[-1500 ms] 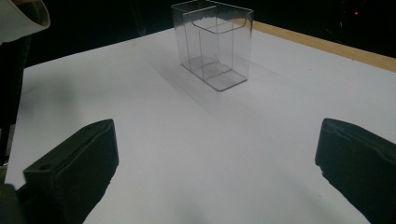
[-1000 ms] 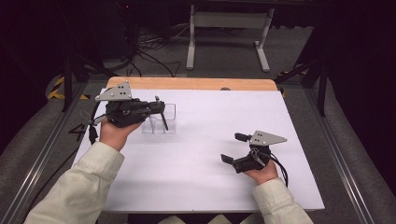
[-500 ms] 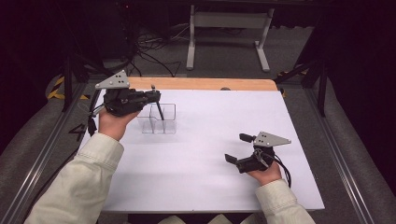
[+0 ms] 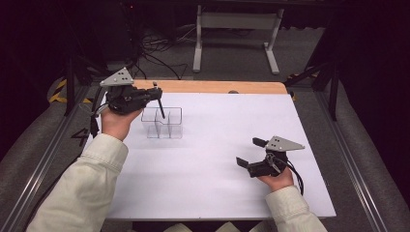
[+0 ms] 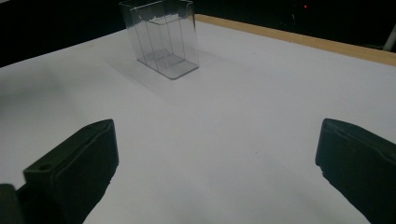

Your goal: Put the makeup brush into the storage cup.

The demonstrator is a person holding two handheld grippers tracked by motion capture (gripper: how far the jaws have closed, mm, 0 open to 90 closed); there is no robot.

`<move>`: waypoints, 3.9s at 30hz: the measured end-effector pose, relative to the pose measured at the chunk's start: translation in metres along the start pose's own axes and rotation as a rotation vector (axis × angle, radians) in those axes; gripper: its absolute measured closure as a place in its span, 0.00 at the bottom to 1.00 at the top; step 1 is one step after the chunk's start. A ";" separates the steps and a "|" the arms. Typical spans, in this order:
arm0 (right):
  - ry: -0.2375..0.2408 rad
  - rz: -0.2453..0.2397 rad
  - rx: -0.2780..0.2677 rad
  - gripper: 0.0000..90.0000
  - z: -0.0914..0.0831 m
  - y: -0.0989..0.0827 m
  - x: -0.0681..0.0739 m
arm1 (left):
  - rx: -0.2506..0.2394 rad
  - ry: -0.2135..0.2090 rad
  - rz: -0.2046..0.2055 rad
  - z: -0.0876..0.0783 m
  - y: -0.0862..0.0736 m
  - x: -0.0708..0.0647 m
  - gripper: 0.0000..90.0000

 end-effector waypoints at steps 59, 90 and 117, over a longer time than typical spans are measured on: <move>0.026 0.012 -0.033 0.00 -0.003 0.003 0.000 | 0.224 0.077 -0.075 0.045 -0.045 0.034 0.93; -0.001 -0.004 -0.084 0.00 -0.011 0.012 -0.011 | 0.140 -0.003 -0.084 0.019 -0.044 0.021 0.18; -0.023 -0.036 -0.122 0.00 -0.036 0.024 -0.042 | -0.030 -0.021 -0.153 -0.057 -0.111 -0.020 0.11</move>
Point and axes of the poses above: each handheld gripper's, and its own axes: z roughly forward along the jaws, y roughly out of its top, x roughly to its left, the point moved 7 cm from there along z, roughly forward along the jaws, and after that the axes turned 2 degrees about -x, right-handed, at the moved point
